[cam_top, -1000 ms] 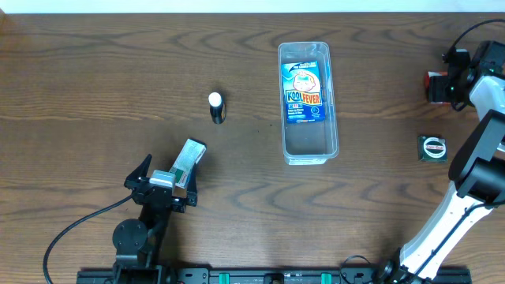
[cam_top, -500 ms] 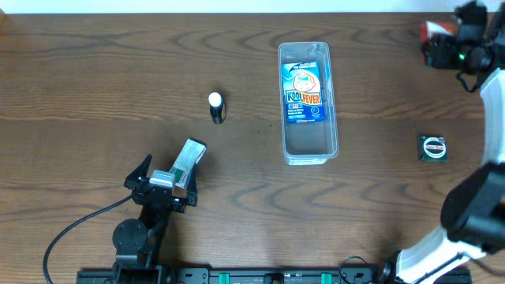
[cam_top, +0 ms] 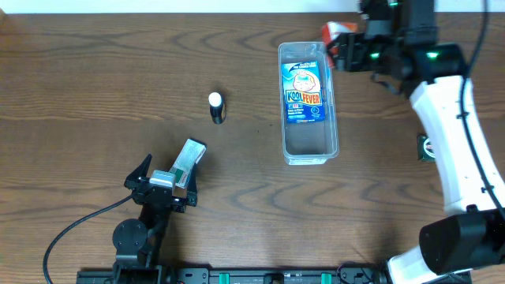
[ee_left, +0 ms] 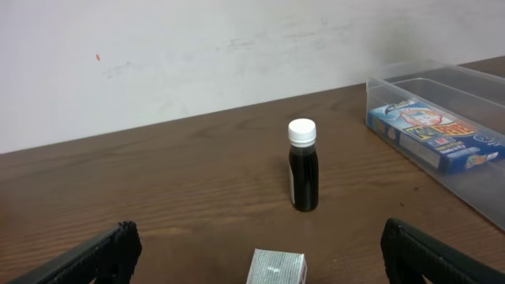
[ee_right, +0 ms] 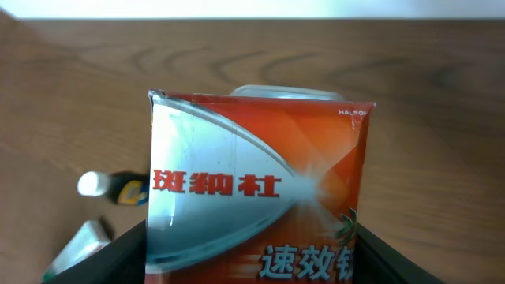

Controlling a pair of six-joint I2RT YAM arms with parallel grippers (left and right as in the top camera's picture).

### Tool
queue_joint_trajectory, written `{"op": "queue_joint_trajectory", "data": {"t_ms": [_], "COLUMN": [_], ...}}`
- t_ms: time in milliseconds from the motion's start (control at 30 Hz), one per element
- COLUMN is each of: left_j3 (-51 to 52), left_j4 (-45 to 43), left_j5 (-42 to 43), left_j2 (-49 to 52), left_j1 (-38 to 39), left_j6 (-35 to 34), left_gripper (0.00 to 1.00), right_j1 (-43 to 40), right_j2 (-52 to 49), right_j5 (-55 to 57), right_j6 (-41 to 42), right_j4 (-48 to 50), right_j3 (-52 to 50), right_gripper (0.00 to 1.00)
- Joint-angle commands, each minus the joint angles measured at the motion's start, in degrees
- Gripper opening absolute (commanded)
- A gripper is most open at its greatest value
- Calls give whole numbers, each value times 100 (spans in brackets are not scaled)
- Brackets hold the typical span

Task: Pack container
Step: 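Lift the red box and carry it over the container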

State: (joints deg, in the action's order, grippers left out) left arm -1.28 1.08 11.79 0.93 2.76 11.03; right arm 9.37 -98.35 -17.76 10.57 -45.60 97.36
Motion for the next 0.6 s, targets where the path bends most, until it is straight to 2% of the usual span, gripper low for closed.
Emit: {"op": "queue_joint_trajectory", "data": {"t_ms": [0, 300, 567], "left_j3": [105, 105, 105], "left_j4": [186, 186, 186], "left_j5": [66, 66, 66], "left_j2": [7, 7, 7], "left_j1": [-24, -24, -24], "left_j6": [94, 94, 94], "left_gripper": [98, 98, 98], "right_j1": [520, 1309, 1335], "right_j2": [-208, -804, -1493], "right_j5": [754, 2011, 2487], "right_j6": [678, 1464, 1467], "right_j4": [-28, -63, 70], "right_j3": [61, 44, 44], "right_gripper": [65, 66, 66]}}
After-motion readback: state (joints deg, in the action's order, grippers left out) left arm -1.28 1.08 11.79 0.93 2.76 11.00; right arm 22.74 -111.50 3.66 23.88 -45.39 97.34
